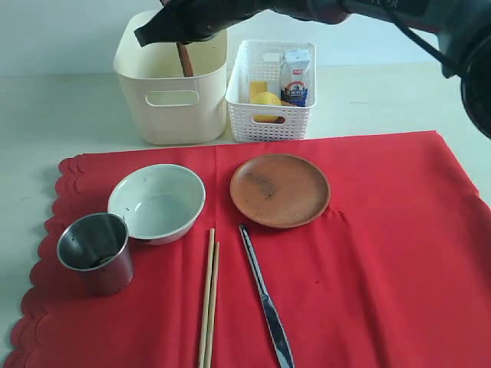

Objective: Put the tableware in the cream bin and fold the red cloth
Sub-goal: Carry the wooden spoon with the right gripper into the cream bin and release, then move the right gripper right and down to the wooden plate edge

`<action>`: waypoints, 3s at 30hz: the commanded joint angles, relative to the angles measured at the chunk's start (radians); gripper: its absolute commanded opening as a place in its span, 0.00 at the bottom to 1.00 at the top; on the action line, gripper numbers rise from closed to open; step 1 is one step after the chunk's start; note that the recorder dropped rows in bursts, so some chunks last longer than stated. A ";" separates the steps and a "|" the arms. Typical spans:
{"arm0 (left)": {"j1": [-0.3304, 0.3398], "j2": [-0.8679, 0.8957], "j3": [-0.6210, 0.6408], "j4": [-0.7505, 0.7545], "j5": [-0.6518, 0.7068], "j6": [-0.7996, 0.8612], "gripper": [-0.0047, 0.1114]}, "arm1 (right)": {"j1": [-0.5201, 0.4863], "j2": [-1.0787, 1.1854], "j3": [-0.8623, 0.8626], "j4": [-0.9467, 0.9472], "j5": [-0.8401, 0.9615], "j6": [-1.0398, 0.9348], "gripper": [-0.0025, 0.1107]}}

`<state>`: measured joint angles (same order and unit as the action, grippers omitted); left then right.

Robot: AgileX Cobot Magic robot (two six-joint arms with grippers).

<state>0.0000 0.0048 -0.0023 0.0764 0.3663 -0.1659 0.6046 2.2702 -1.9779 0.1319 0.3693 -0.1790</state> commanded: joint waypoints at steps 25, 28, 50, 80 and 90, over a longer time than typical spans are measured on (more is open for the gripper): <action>0.001 -0.005 0.002 0.003 -0.010 0.002 0.04 | 0.000 -0.116 -0.007 -0.073 0.298 0.087 0.43; 0.001 -0.005 0.002 0.003 -0.010 0.002 0.04 | 0.000 -0.178 -0.007 -0.091 0.380 0.087 0.43; 0.001 -0.005 0.002 0.003 -0.010 0.002 0.04 | -0.125 -0.509 0.246 -0.223 0.659 0.098 0.43; 0.001 -0.005 0.002 0.003 -0.010 0.002 0.04 | -0.473 -0.303 0.593 0.390 0.644 -0.340 0.43; 0.001 -0.005 0.002 0.003 -0.010 0.002 0.04 | -0.473 -0.182 0.593 0.476 0.614 -0.402 0.43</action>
<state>0.0000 0.0048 -0.0023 0.0764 0.3663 -0.1659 0.1374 2.0701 -1.3897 0.5735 0.9974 -0.5490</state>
